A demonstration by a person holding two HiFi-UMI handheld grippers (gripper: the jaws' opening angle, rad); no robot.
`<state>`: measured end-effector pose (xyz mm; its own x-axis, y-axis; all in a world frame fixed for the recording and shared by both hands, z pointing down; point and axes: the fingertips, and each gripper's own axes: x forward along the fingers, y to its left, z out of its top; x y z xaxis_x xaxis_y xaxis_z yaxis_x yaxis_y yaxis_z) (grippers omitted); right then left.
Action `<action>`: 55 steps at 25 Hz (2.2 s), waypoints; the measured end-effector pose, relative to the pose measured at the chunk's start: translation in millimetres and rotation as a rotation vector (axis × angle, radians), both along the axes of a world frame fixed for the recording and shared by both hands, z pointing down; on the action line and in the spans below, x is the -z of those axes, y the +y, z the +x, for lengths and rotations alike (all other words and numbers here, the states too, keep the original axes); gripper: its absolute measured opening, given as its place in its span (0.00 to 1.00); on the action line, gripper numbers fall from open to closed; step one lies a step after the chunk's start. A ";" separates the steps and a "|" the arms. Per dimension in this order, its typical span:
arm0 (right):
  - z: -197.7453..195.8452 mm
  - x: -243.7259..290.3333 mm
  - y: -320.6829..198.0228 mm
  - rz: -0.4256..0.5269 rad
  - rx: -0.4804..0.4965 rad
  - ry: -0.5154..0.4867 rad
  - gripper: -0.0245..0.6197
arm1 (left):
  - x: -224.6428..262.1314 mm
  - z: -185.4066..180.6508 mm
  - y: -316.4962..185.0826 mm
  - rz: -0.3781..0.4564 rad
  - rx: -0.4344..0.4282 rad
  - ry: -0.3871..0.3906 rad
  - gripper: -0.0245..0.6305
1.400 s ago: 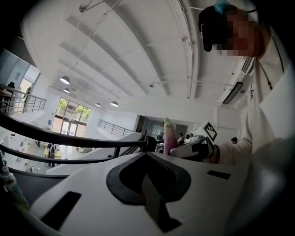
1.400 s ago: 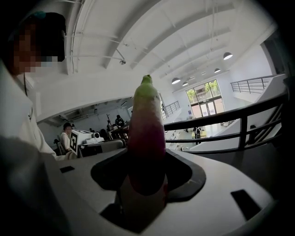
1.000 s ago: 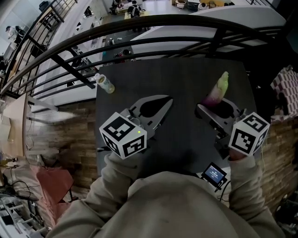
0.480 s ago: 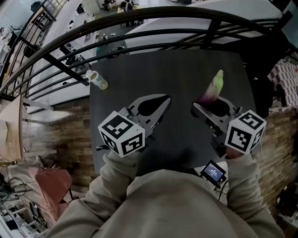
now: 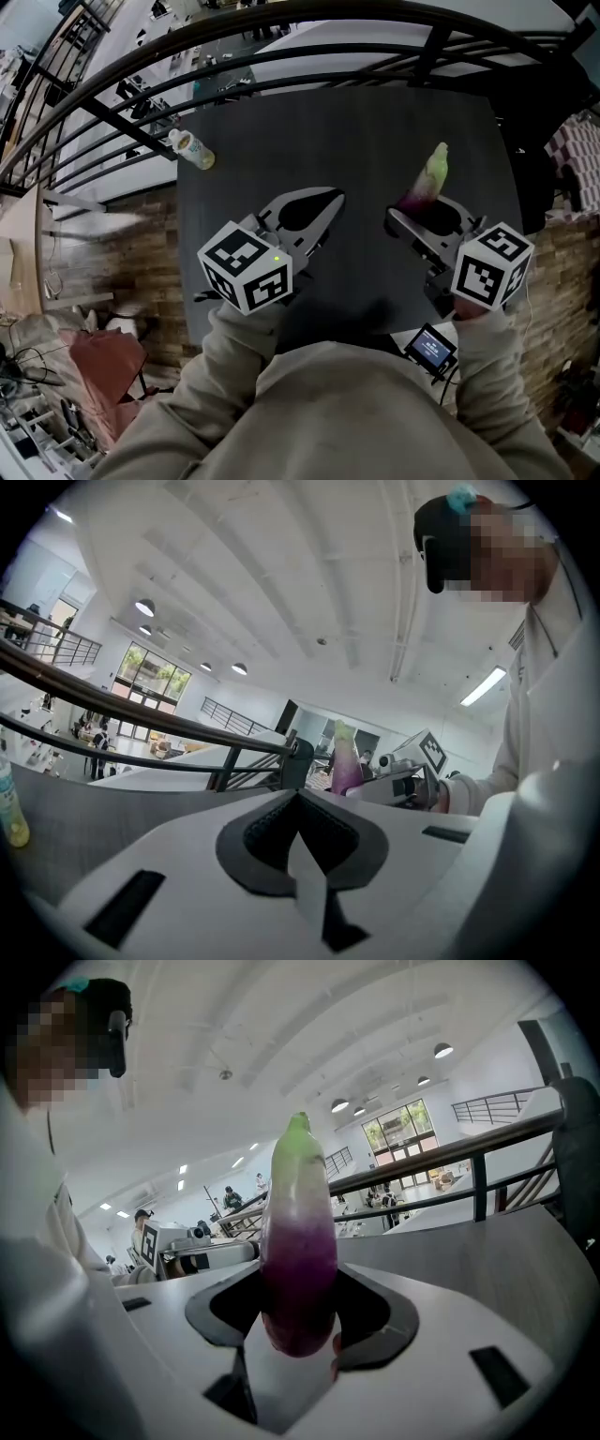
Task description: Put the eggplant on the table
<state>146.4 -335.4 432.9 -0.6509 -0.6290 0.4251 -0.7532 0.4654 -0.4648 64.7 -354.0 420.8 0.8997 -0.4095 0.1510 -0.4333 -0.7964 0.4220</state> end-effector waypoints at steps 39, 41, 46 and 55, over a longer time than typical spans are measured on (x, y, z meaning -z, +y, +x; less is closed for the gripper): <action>-19.2 -200.8 -7.1 -0.340 0.113 0.008 0.40 | -184.4 -25.8 -1.8 -0.302 0.085 -0.108 0.04; -19.7 -211.9 -3.6 -0.355 0.118 0.020 0.40 | -190.5 -25.4 1.6 -0.319 0.089 -0.101 0.04; -26.5 -243.7 8.8 -0.402 0.124 0.039 0.40 | -208.7 -32.3 11.9 -0.357 0.094 -0.112 0.04; -26.6 -284.1 20.2 -0.497 0.130 0.058 0.40 | -240.9 -42.9 20.2 -0.414 0.114 -0.131 0.04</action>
<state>119.8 -315.1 717.0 -0.6765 -0.2572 0.6901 -0.7352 0.2905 -0.6125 21.8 -333.8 661.7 0.8151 -0.3858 0.4323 -0.5790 -0.5163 0.6311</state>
